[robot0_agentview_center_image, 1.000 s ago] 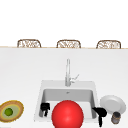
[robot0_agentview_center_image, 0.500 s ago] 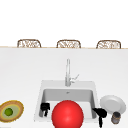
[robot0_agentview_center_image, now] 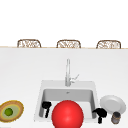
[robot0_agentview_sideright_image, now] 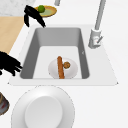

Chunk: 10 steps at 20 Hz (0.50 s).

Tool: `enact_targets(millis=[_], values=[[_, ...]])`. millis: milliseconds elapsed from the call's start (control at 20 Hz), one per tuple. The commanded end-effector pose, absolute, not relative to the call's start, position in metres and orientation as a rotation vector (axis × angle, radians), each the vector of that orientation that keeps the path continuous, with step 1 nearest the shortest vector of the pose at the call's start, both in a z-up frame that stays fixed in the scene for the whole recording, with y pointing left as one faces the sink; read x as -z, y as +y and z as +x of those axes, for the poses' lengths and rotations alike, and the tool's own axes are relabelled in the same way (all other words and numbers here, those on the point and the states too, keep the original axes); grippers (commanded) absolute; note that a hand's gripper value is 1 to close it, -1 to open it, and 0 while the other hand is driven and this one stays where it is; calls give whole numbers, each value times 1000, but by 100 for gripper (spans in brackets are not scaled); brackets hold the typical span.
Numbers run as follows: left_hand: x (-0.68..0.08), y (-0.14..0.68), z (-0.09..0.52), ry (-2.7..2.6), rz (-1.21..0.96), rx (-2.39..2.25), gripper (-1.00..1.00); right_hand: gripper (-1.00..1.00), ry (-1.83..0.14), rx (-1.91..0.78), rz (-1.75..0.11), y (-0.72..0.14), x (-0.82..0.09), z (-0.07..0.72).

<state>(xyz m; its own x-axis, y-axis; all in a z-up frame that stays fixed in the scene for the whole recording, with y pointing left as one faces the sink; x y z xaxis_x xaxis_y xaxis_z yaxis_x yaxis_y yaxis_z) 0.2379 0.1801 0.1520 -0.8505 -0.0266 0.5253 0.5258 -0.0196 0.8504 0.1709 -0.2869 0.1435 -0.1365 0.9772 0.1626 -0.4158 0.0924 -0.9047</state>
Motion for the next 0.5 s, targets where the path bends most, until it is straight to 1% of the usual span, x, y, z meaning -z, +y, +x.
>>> enact_targets(millis=[0, 450], values=[[-150, 165, 254, -1876, -530, 1933, -100, 0, -1068, -1401, -718, -287, -143, 171], [-124, 103, 292, -1844, -544, 1923, -100, 0, -1071, -1394, -719, -287, -143, 171]])
